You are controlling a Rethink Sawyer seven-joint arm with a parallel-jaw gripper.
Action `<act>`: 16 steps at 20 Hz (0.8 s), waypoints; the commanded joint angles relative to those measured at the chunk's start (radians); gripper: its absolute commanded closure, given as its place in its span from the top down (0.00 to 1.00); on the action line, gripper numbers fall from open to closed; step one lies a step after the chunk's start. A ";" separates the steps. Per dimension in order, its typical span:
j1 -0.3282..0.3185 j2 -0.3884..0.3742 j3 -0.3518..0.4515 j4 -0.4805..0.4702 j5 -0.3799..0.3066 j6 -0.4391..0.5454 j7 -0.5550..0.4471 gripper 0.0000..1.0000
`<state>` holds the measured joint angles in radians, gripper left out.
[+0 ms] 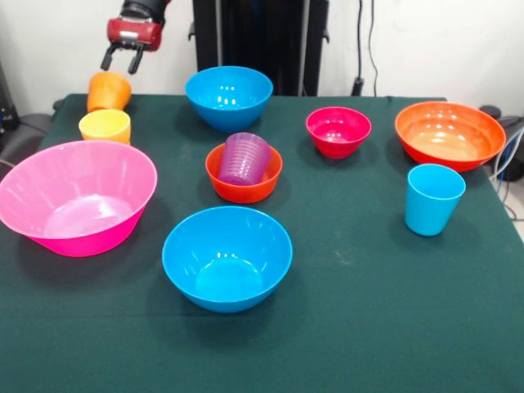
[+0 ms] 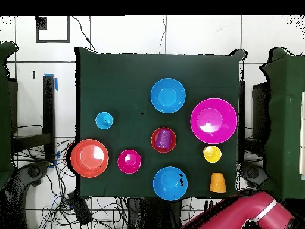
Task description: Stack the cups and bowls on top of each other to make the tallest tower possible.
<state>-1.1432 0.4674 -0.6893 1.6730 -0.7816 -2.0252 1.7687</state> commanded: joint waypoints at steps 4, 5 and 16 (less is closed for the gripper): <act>0.069 0.398 0.153 0.333 -0.294 0.066 0.095 1.00; 0.076 0.402 0.157 0.332 -0.296 0.065 0.103 1.00; 0.226 0.413 0.229 0.364 -0.362 0.061 0.132 1.00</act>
<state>-1.0211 0.5626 -0.8309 1.6978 -0.8130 -2.0299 1.7687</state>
